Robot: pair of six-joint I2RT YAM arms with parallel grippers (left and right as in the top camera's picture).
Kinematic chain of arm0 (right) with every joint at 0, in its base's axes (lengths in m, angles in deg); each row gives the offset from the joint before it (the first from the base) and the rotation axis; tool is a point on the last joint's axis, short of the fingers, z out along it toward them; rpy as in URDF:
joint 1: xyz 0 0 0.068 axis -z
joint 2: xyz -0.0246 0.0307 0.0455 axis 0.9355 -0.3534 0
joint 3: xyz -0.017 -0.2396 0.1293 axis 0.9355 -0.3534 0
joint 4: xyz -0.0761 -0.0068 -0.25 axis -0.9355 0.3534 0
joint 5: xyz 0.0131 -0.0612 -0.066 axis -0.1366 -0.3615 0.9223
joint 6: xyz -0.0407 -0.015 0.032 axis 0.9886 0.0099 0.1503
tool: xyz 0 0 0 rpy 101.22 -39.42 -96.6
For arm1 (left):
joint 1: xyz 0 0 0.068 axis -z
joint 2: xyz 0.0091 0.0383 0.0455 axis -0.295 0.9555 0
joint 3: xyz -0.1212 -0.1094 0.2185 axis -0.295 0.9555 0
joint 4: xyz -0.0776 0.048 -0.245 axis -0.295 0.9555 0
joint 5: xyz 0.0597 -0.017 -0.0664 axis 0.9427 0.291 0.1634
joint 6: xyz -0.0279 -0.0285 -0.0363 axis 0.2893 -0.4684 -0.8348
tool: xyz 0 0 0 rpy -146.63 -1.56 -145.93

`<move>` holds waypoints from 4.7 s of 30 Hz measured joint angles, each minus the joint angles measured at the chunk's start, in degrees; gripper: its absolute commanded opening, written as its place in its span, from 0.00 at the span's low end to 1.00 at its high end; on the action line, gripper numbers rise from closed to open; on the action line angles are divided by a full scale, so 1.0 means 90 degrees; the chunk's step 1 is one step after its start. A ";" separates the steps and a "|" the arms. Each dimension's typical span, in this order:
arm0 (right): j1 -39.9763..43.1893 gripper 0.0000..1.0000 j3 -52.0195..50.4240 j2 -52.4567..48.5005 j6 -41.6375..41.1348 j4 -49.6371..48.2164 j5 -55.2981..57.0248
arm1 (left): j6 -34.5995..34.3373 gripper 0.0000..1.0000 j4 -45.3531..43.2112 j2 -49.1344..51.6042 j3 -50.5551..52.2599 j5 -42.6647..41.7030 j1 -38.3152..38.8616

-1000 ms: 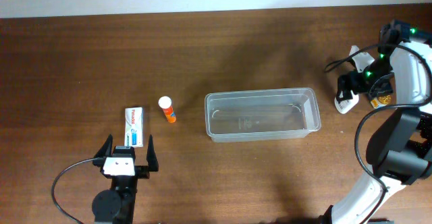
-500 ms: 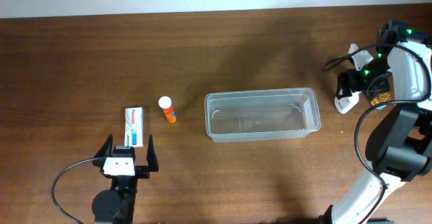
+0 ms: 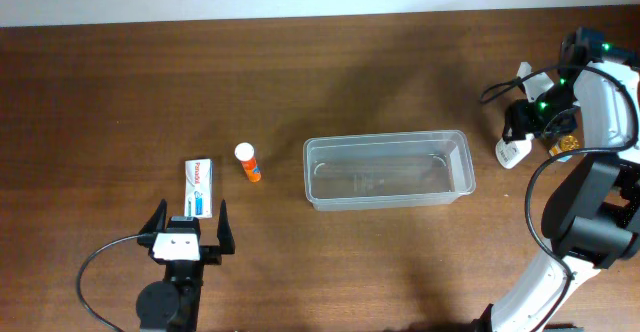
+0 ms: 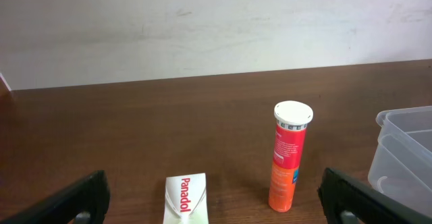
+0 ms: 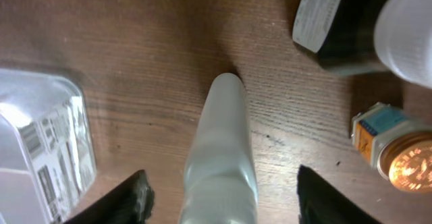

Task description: Pack container

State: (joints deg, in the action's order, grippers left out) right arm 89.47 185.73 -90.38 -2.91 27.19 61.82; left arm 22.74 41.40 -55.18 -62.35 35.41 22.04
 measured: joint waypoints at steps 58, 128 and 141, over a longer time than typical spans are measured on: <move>-0.2062 0.07 0.3011 0.0294 -0.2098 0.2652 -0.0022 | 0.0000 0.99 -0.0002 0.0000 0.0000 0.0000 -0.0005; -0.2390 0.24 -0.1564 0.1200 -0.3242 -0.0658 0.0100 | 0.0000 0.99 0.0000 0.0000 0.0000 0.0000 -0.0005; -0.2363 0.40 -0.1311 0.1200 -0.3247 -0.0226 0.0104 | 0.0000 0.99 0.0000 0.0000 0.0000 0.0000 -0.0005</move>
State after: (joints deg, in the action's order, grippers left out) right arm 68.20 173.93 -79.58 -32.13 25.16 62.76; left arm 22.74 41.40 -55.18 -62.35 35.41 22.00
